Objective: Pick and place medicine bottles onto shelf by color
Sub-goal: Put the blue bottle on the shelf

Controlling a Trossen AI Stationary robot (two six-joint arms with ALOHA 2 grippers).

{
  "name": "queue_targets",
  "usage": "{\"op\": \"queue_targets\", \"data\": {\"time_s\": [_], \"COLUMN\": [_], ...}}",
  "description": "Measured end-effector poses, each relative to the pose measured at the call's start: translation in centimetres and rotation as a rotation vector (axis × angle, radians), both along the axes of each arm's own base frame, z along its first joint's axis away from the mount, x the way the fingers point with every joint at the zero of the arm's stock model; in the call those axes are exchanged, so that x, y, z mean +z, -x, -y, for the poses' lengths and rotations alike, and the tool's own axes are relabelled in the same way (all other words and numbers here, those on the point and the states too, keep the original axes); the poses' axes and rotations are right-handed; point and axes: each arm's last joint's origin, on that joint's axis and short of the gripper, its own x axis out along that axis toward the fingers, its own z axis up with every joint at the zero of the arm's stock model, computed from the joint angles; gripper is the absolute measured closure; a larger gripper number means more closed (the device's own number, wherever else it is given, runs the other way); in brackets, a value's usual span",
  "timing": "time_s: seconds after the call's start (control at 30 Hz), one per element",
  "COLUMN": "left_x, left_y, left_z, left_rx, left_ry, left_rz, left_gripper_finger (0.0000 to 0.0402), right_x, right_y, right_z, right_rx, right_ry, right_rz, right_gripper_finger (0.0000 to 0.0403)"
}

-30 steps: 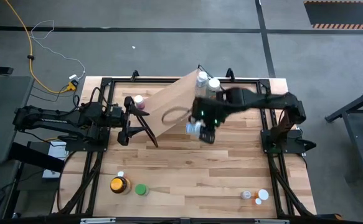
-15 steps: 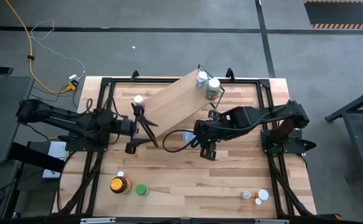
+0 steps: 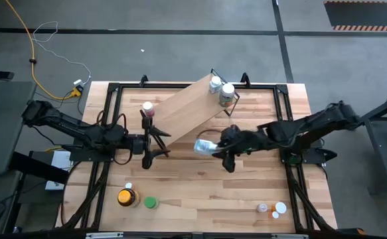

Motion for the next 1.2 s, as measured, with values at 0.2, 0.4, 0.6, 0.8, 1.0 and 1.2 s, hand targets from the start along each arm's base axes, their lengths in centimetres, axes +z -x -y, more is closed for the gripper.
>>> {"op": "queue_targets", "data": {"time_s": [0.2, 0.4, 0.6, 0.8, 1.0, 1.2], "left_x": [-0.6, -1.4, -2.2, -2.3, -2.0, -1.8], "left_y": [-1.9, -4.7, -6.6, -7.3, -7.3, -7.3], "left_z": [1.0, 1.6, 1.9, 2.1, 2.7, 3.0], "left_rx": [0.033, 0.127, 0.159, 0.142, 0.088, 0.052], "left_ry": [-0.122, -0.233, -0.278, -0.287, -0.283, -0.27], "left_rz": [-0.062, -0.13, -0.153, -0.151, -0.131, -0.108], "left_gripper_finger": [0.0141, 0.0141, 0.0141, 0.0141, 0.0141, 0.0141], "right_x": [-1.9, -3.9, -5.3, -6.0, -6.0, -5.9], "right_y": [0.2, -0.9, -1.9, -2.4, -2.4, -2.5], "right_z": [0.1, -0.1, -0.4, -0.3, -0.2, -0.2], "right_rx": [0.115, 0.116, 0.121, 0.119, 0.114, 0.12], "right_ry": [0.017, 0.043, 0.054, 0.055, 0.054, 0.046], "right_rz": [0.365, 0.415, 0.388, 0.365, 0.366, 0.372], "right_gripper_finger": [0.0228, 0.0228, 0.0228, 0.0228, 0.0228, 0.0228]}}
